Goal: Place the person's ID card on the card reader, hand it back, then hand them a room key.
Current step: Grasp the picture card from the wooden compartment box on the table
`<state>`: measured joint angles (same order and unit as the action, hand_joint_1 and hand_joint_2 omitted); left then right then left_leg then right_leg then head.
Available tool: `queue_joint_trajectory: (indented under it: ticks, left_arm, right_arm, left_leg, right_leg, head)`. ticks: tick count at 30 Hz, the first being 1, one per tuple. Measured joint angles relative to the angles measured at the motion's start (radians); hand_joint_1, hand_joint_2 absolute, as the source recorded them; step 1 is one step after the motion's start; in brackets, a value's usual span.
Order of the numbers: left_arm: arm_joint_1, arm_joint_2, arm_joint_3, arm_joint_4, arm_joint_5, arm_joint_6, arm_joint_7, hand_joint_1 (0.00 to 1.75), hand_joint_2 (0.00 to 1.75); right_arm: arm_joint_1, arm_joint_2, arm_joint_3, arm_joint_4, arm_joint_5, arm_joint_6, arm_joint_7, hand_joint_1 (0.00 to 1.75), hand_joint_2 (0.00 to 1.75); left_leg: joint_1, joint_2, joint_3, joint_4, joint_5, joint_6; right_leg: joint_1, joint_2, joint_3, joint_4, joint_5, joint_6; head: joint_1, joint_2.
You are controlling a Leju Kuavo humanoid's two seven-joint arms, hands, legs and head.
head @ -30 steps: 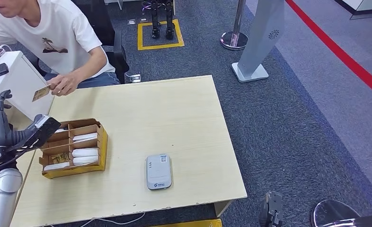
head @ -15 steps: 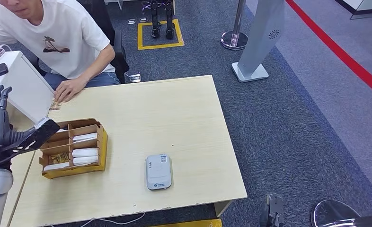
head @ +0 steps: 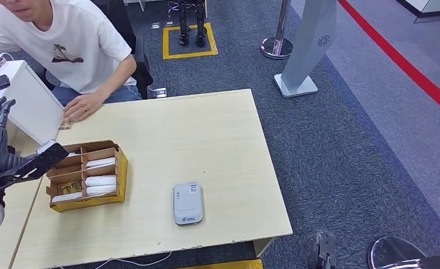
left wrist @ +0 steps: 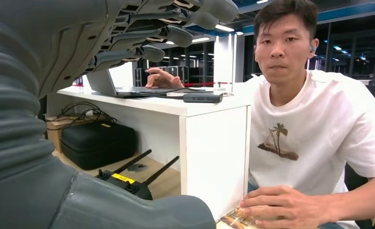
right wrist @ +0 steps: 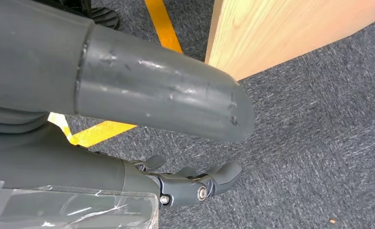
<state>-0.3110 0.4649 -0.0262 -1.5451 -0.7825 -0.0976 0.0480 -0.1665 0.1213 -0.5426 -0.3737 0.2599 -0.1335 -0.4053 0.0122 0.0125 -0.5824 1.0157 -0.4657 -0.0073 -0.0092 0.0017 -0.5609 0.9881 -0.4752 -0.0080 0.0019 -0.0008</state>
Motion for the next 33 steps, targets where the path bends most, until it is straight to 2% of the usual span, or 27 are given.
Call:
queue_joint_trajectory:
  ticks: [6,17,26,33]
  left_arm:
    - [0.036,0.029,-0.021,-0.059,0.14,-0.086,0.0,0.0,1.75]
    - [0.202,0.126,-0.037,-0.199,0.232,-0.136,0.021,0.0,1.75]
    - [0.451,0.178,-0.017,-0.345,0.206,-0.132,0.039,0.0,1.75]
    - [0.582,0.183,0.032,-0.411,0.189,-0.121,0.062,0.0,1.75]
  right_arm:
    - [0.001,0.0,-0.015,0.003,-0.009,0.0,-0.014,0.0,0.0]
    - [0.005,-0.007,-0.048,0.007,-0.019,-0.004,-0.026,0.0,0.0]
    - [0.01,-0.013,-0.073,0.011,-0.02,-0.005,-0.032,0.0,0.0]
    - [0.011,-0.016,-0.088,0.012,-0.019,-0.005,-0.033,0.0,0.0]
  left_leg:
    - [0.0,0.001,0.0,0.0,0.0,0.0]
    - [0.0,0.0,-0.001,0.0,0.0,0.0]
    - [0.0,0.0,-0.001,0.0,-0.001,0.0]
    - [0.0,-0.001,-0.001,-0.001,-0.001,0.0]
  right_leg:
    - [0.0,0.0,0.0,0.0,0.0,0.0]
    - [0.0,0.0,0.0,0.0,0.0,0.0]
    - [0.0,0.0,-0.001,-0.001,-0.001,0.001]
    - [0.0,-0.001,0.0,0.0,-0.002,0.001]
  head:
    - [0.0,0.0]
    - [0.0,0.0]
    - [0.0,0.0]
    - [0.0,0.0]
